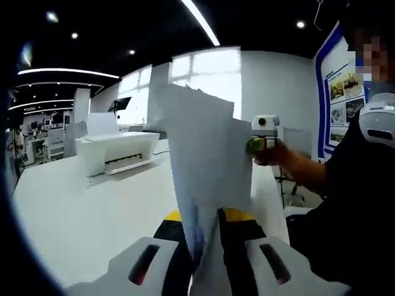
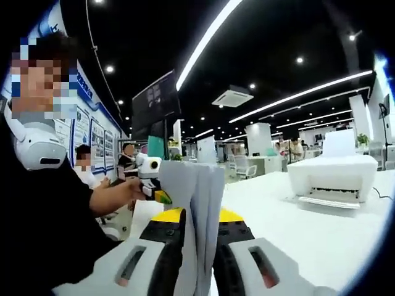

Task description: Organize the stack of printing papers by aligning and flattening the scattered papers on the table

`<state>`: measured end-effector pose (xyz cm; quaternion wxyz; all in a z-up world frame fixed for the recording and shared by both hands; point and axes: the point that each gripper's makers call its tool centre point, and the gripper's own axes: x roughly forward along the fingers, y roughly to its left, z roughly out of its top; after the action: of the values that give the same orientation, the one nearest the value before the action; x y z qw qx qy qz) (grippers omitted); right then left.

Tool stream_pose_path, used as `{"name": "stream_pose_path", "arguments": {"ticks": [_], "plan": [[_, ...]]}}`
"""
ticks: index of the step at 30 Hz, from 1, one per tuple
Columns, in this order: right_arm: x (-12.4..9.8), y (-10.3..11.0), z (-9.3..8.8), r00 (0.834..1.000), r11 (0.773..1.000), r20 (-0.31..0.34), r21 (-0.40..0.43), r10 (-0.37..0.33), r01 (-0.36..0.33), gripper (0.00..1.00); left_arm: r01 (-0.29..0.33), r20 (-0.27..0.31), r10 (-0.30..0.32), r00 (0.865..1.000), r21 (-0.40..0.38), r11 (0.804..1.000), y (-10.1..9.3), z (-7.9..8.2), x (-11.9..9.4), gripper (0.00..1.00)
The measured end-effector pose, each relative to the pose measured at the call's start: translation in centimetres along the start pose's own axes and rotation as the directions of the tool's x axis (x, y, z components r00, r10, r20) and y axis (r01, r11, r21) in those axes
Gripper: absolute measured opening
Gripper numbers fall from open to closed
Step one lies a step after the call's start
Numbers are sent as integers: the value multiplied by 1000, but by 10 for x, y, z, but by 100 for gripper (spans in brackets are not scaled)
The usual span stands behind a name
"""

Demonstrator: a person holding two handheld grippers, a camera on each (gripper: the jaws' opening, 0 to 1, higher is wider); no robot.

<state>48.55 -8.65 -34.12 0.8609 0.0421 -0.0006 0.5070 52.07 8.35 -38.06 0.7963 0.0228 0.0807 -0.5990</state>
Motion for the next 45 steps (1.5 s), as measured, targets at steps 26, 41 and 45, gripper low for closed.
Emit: {"name": "stream_pose_path", "arguments": {"ticks": [26, 41, 45], "plan": [[2, -2, 8, 1000, 999, 9, -40, -11, 11, 23, -18, 49, 19, 999, -14, 1000, 10, 13, -5, 21], [7, 0, 1, 1000, 999, -13, -39, -2, 1, 12, -17, 58, 18, 998, -21, 1000, 18, 10, -5, 19], [6, 4, 0, 1000, 998, -26, -67, 18, -20, 0, 1, 55, -2, 998, 21, 1000, 10, 12, -3, 7]]}}
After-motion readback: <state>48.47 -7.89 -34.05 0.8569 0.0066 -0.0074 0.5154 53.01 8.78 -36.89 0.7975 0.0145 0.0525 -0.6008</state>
